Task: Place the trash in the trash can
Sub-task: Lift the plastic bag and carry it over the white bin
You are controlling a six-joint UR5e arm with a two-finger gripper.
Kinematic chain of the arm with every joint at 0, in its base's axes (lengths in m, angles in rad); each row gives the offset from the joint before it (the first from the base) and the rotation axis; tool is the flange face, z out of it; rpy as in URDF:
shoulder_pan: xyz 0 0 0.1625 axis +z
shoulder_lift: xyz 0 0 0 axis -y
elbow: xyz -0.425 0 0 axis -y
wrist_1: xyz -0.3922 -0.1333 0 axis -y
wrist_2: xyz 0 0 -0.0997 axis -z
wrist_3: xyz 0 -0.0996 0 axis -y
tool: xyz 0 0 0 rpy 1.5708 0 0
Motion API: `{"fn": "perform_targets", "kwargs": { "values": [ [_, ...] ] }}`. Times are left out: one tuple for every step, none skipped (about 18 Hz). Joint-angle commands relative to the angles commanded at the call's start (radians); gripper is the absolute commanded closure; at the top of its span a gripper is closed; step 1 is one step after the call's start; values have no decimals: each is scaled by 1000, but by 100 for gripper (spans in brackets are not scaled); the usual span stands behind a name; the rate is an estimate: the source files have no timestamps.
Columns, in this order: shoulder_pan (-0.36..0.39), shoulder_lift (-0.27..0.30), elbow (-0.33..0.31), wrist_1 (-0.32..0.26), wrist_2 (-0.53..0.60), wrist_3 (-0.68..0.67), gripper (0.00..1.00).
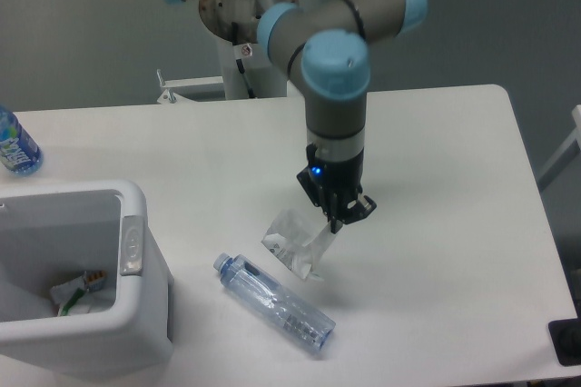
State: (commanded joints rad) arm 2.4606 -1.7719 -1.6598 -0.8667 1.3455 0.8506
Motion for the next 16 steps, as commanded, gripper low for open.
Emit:
{"fn": "perform_targets", "kwargs": {
  "values": [
    [-5, 5, 12, 0, -15, -71, 100],
    [-15, 8, 34, 0, -37, -141, 100],
    [-29, 17, 51, -2, -58, -207, 100],
    [-38, 26, 63, 0, -75, -266, 100],
    [-46, 35, 71, 0, -84, -309, 100],
    [-60, 45, 74, 0, -94, -341, 100],
    [-80, 51, 75, 0, -95, -370, 100],
    [-101, 61, 83, 0, -95, -402, 100],
    [-118, 71, 95, 0, -95, -439, 100],
    [-139, 78, 109, 0, -95, -476, 100],
    [-162, 81, 129, 0, -94, -508, 100],
    [-190, 78, 152, 0, -94, -540, 100],
    [-225, 75, 167, 0, -94, -573, 100],
    [-253, 75, 172, 0, -94, -593, 100],
    [-280, 75, 169, 0, -94, -596, 100],
    [-310, 74, 169, 0, -94, -596, 100]
  ]
}}
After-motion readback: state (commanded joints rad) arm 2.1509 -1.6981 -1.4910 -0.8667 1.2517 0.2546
